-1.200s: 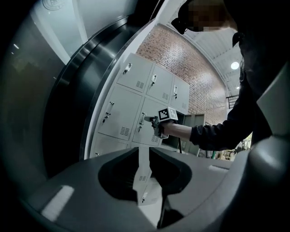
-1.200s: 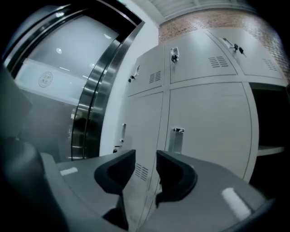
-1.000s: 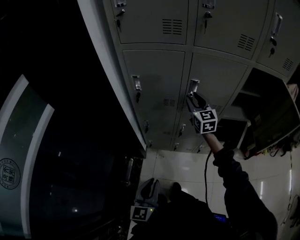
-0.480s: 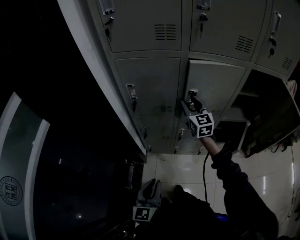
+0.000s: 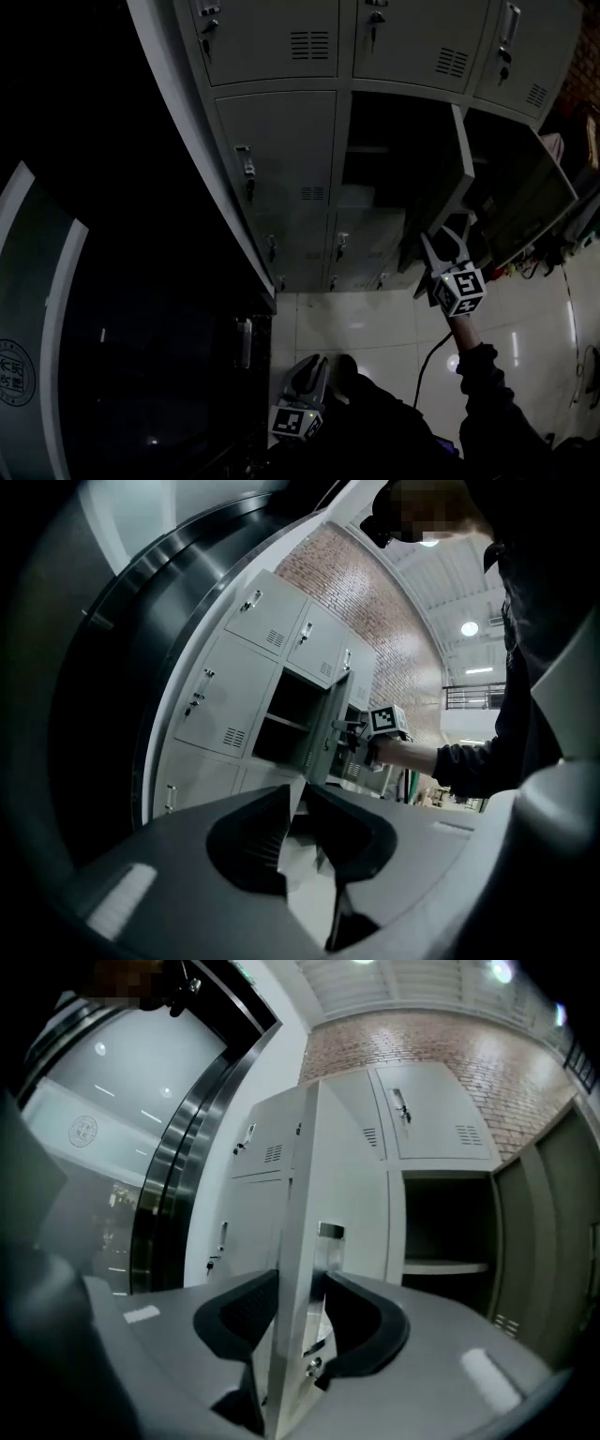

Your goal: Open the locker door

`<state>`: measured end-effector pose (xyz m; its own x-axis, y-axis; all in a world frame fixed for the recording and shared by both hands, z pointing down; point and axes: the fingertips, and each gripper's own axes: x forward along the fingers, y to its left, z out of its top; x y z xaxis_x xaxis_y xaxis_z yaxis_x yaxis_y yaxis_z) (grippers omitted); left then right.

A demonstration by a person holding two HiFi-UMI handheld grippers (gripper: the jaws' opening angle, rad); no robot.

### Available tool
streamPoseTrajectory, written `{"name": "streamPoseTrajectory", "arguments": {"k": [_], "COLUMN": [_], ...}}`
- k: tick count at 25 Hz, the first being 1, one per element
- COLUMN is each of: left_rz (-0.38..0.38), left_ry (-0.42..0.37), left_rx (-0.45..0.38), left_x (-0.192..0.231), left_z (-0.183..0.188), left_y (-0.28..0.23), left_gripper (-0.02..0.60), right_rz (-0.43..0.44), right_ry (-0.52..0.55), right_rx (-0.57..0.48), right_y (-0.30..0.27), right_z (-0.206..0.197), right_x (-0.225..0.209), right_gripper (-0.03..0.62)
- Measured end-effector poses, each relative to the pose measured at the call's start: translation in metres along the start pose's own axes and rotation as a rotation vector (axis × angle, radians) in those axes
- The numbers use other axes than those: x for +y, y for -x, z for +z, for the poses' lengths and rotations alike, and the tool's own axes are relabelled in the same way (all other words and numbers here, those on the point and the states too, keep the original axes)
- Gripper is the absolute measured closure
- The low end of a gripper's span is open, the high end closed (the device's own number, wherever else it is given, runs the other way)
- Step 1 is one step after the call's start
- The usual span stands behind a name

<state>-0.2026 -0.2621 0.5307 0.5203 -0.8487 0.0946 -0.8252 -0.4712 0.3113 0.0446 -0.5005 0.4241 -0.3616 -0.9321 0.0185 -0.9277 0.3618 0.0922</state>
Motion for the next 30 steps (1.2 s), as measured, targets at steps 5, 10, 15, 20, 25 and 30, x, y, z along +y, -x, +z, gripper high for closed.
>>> {"name": "streamPoseTrajectory", "arguments": {"k": [5,10,15,20,25,30], "left_rz": [-0.019,-0.017,-0.015,-0.011,0.003,-0.026], "left_ry": [0.011,0.003,-0.019,-0.043,-0.005,0.003], "left_rx": [0.015,0.015,0.033,0.037,0.044,0.059], "left_x": [-0.025,-0.057,-0.098,-0.173,-0.244,-0.292], "left_z": [-0.018,-0.025,-0.046,-0.072,-0.107,-0.126], "left_y": [0.021,0.037,0.059,0.101,0.154,0.188], "left_gripper": [0.503,0.503,0.503,0.505,0.505,0.506], "right_rz": [0.002,-0.072,0.095,0.207,0.216,0.241], "right_ry": [0.036,0.008,-0.104,-0.179,-0.137,-0.112], "right_rx": [0.046,0.042,0.091,0.11,0.078,0.087], "right_y": [0.02,0.043,0.159,0.329,0.468,0.526], "right_z": [-0.005,-0.007,-0.06,-0.096,-0.085,-0.086], "right_x": [-0.023,-0.012,0.088,0.171,0.202,0.208], "right_gripper": [0.453,0.466,0.47,0.586,0.594,0.594]}}
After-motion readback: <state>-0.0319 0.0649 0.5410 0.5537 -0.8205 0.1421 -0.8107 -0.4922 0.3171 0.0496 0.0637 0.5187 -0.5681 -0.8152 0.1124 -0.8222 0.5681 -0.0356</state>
